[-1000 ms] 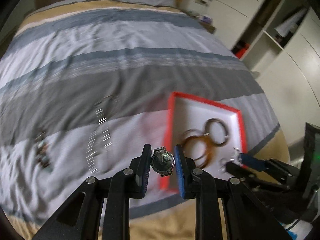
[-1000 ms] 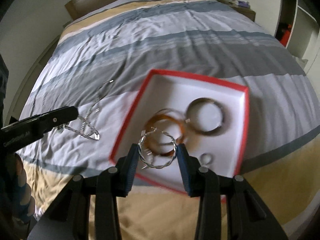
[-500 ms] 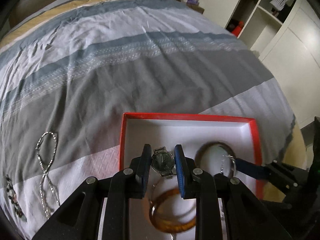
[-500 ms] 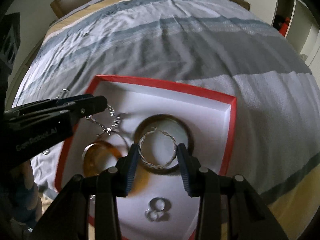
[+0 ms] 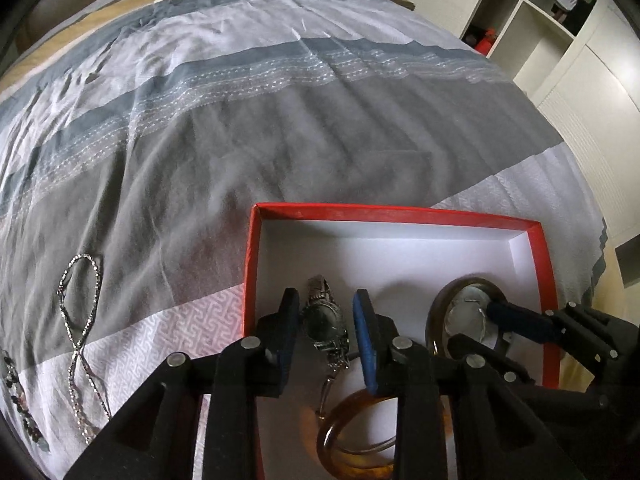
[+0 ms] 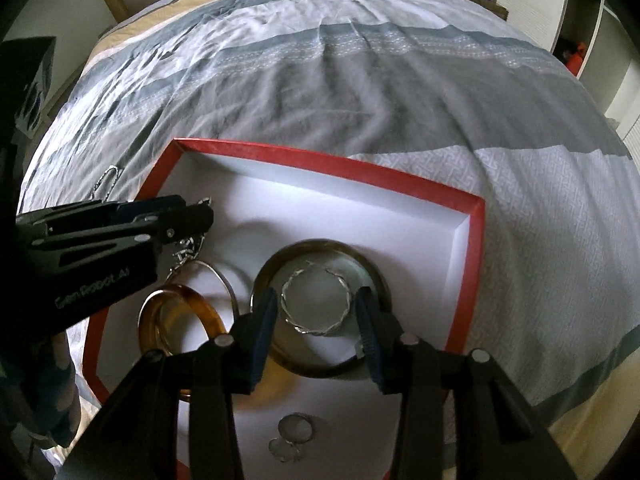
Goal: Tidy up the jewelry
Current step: 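Carry the watch and hoop earring into the red box while both tools release them, then withdraw both open tools from the box toward the beaded bracelet and necklace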
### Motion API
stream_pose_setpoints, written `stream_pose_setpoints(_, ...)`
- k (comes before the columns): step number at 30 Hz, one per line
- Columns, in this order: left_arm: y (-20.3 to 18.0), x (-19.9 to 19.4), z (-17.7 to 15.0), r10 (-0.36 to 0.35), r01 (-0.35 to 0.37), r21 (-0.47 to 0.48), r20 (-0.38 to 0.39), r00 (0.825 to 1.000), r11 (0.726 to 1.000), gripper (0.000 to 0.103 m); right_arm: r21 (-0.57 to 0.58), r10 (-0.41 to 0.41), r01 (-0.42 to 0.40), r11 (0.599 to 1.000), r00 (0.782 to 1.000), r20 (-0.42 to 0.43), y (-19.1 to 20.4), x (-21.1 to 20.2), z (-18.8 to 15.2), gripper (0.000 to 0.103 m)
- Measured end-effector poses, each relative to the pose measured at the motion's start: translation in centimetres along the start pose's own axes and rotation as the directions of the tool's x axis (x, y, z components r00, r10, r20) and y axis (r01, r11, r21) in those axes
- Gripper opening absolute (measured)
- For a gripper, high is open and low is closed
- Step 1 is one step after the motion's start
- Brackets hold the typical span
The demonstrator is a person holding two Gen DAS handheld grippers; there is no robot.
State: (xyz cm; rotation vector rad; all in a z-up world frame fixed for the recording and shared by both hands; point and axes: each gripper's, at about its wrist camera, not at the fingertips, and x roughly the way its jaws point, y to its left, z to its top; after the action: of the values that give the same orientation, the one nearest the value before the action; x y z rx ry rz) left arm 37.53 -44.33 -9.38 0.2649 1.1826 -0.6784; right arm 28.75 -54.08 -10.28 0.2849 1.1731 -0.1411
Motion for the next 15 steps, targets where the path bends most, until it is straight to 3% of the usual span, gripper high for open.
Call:
stream_pose_setpoints(6,0.2,-1.4,-0.3,-0.014,0.014,0.002,0.017,1.000,1.000,0.033,0.007,-0.014,0.014,1.000,1.000,0.007,0.1,-0.9,-0.1,0.043)
stream_pose_setpoints(15,0.1,-5.8,-1.3,-0.014,0.013,0.005,0.071,0.997,1.000,0.052,0.037,-0.029,0.027,0.999,0.999,0.045,0.5,-4.7,-1.3,0.043)
